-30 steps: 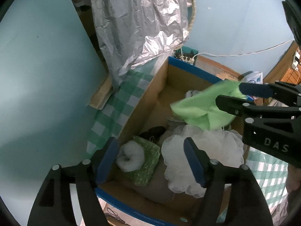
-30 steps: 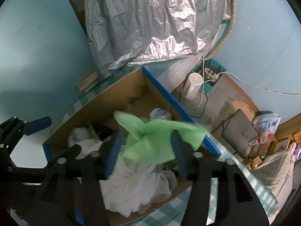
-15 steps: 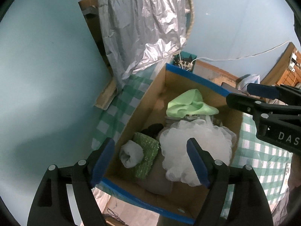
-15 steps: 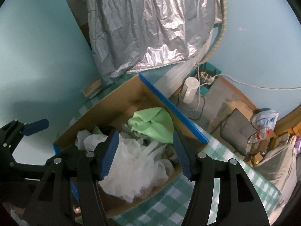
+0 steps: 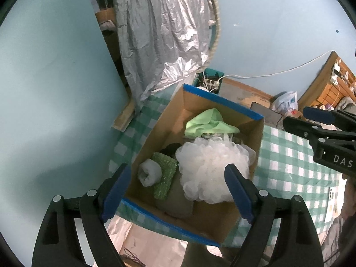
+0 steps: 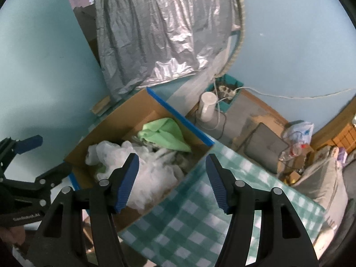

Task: Organize soft objects
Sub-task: 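Withdraw both open grippers up from the box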

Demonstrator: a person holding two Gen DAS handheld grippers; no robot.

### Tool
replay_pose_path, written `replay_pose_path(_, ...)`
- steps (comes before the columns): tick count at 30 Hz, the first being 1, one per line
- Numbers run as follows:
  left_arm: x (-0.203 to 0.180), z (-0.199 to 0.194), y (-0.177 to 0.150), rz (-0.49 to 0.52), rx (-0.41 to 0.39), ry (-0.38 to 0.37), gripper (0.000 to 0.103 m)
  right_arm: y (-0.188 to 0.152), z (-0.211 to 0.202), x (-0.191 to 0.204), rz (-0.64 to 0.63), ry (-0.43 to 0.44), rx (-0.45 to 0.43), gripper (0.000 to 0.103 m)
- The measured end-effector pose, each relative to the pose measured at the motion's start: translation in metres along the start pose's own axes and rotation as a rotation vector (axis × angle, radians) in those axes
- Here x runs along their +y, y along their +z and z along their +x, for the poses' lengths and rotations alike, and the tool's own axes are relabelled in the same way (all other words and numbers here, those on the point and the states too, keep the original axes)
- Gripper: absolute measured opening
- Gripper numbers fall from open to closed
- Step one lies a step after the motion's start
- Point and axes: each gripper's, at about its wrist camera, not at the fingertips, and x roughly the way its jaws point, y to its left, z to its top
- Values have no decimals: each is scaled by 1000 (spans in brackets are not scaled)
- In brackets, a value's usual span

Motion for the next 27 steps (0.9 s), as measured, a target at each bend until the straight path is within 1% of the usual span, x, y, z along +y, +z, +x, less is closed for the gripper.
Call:
replay_pose_path(2, -3, -7, -3, 0, -2, -11, 87, -5, -8, -4, 13, -5, -9, 62)
replay_pose_path(4, -6, -14, -5, 4, -10, -27, 93, -11, -16, -8, 24, -11, -17, 62)
replay_pose_path(12, -31, -43, -10, 82, -54, -15, 95, -31, -48, -27, 87, -51, -42, 63)
replay_pose_path(15, -42, -53, -9, 104, -76, -35, 101, -36, -58, -34, 108, -83, -50, 63)
replay_pose_path(20, -64, -70, -7, 165, -130, -27, 101, -46, -76, -45, 151, -111, -74, 63)
replay_pose_path(25, -81, -82, -4, 198, -152, -42, 101, -53, -94, -56, 178, -162, -97, 63)
replay_pose_path(27, -86, -84, -4, 206, -150, -46, 102, -57, -100, -62, 198, -169, -102, 64)
